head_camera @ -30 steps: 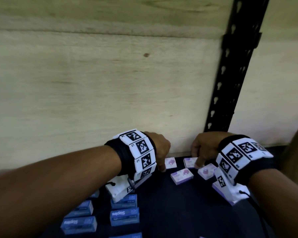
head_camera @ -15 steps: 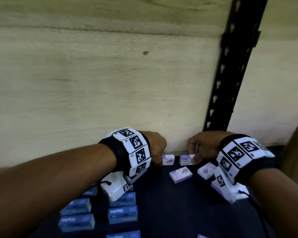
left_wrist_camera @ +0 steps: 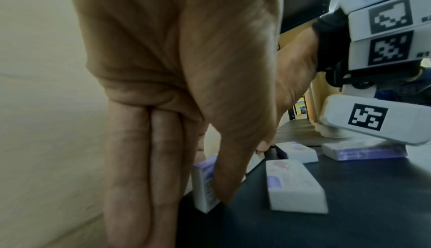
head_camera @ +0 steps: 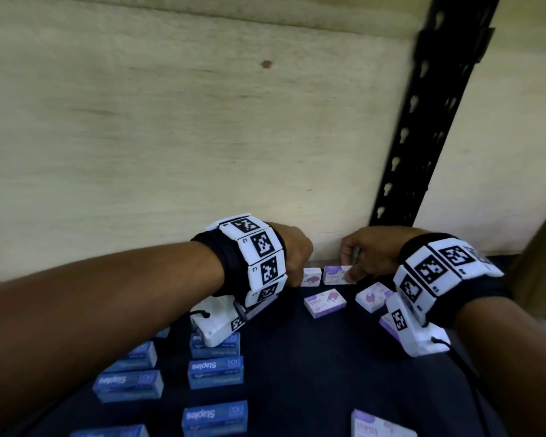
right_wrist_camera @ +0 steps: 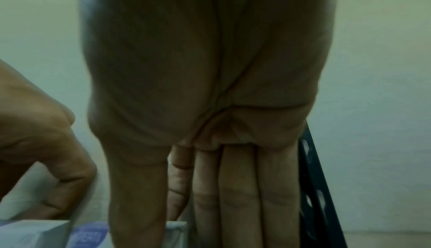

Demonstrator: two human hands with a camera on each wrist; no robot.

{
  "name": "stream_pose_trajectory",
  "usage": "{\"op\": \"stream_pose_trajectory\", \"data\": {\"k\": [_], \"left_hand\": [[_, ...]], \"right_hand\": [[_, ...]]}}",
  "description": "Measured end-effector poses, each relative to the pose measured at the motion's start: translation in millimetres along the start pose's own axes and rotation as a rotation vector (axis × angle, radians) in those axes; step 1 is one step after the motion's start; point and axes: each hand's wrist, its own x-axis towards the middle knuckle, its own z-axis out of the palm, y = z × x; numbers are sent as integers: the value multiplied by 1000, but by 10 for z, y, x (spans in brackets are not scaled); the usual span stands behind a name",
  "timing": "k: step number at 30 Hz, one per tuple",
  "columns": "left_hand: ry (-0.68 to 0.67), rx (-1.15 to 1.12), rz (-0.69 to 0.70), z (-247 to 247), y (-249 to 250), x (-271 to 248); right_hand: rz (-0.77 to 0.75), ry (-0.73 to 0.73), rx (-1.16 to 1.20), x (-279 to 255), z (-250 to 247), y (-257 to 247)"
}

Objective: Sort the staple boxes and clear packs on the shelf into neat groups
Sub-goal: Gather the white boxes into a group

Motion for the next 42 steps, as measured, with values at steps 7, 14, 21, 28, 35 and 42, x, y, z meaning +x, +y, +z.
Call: {"op": "stream_pose_trajectory", "data": {"k": [7,14,21,28,35,42], "left_hand": [[-39,6,-35,-52,7,-126],[-177,-49,-147,-135,9,-317],[-203,-60,-105,-178,147,-428],[-172,76,-51,-43,348,-345],[-185,165,-23,-68,404,-346],[-196,66,-16,-144,329,-426]], "right_hand": [[13,12,32,-10,16,31],[58,35,175,-131,19,124],[149,11,-52,-201,32,169],[105,-165,28,-329,-27,250],[88,-158,16,-377,-34,212],[65,-155,-26,-387,-3,109]]}}
